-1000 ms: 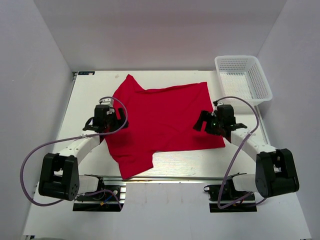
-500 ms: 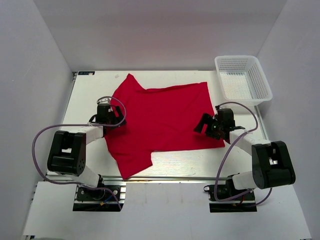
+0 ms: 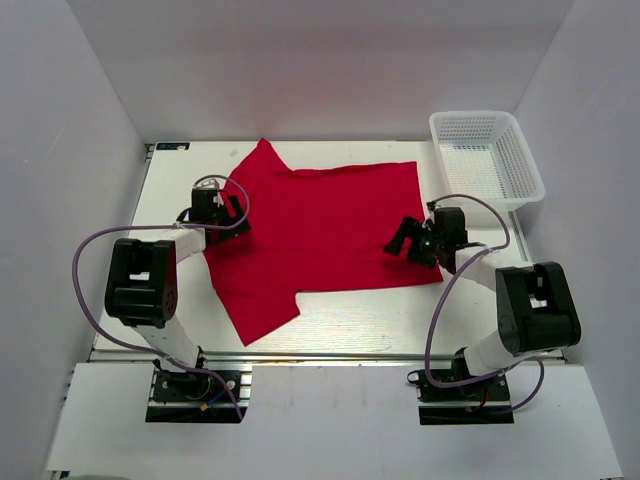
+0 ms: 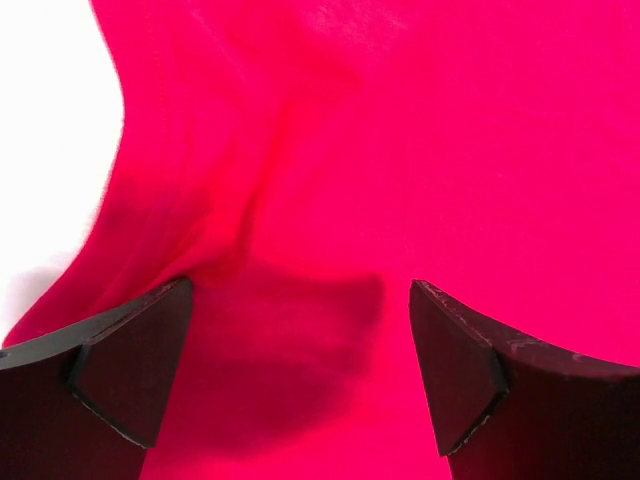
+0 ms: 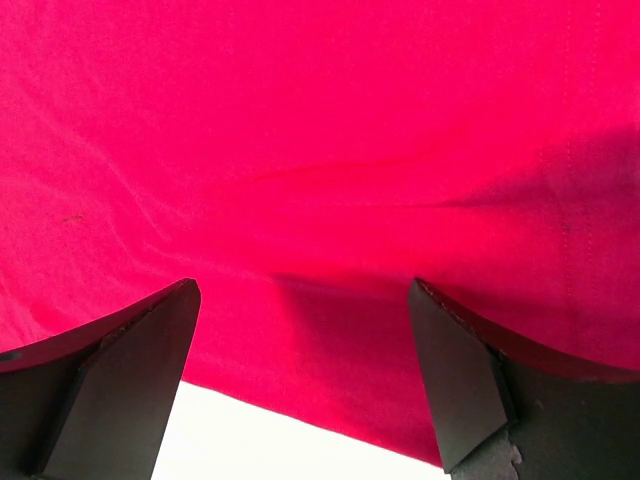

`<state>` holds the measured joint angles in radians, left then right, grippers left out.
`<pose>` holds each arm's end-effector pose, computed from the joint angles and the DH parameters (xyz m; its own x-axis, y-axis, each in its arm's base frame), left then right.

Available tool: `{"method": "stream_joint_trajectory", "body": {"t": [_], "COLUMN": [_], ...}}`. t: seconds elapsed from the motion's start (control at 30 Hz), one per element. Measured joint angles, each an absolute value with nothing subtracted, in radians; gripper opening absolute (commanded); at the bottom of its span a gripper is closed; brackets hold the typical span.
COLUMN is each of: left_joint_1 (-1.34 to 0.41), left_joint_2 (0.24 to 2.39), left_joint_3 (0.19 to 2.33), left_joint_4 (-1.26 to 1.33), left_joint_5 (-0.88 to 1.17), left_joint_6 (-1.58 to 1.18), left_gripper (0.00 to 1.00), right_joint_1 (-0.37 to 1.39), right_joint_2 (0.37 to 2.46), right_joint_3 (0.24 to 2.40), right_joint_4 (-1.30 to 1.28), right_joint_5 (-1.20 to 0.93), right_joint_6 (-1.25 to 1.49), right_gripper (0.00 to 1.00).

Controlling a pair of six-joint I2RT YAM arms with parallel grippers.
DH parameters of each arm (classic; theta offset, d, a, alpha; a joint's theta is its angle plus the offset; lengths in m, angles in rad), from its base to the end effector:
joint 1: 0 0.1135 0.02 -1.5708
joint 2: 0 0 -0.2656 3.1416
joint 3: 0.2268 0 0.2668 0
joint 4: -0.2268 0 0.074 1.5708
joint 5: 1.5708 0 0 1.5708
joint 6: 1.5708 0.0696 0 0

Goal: Fold and stack the t-shirts
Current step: Grap the side of the flattened tshirt closest away from the robot with both arms

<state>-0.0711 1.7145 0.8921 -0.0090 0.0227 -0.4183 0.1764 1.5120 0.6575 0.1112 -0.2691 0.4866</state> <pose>0.3746 -0.0283 0.1206 -0.7085 -0.3567 -0.6089 -0.2205 0.9316 -0.2890 0.3159 0.0751 0.1265 -0.7581 0.3228 -0.5667 -0.0083 0.8641 0.5033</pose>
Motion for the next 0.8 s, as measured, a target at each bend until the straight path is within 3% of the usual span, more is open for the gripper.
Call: {"method": "stream_joint_trajectory", "body": {"t": [0.23, 0.4, 0.8], "left_joint_1": [-0.081, -0.101, -0.183], "left_joint_2": [1.603, 1.258, 0.916], "left_joint_3": [0.92, 0.756, 0.519], "left_joint_4": [-0.151, -0.185, -0.701], "left_joint_5": [0.106, 0.205, 0.29], "left_joint_6": [-0.395, -0.448, -0.568], "left_gripper": [0.99, 0.99, 0.99], "right_joint_1": [0.176, 0.176, 0.176], "right_joint_2": [1.406, 1.227, 0.987], "right_joint_3": [0.693, 0.674, 0.514], "right_joint_4": [-0.004, -0.08, -0.18], "right_joint_5": [-0.246, -0.179, -0.123], "right_joint_6": [0.455, 0.479, 0.524], "right_gripper": [0.9, 0.9, 0.9]}}
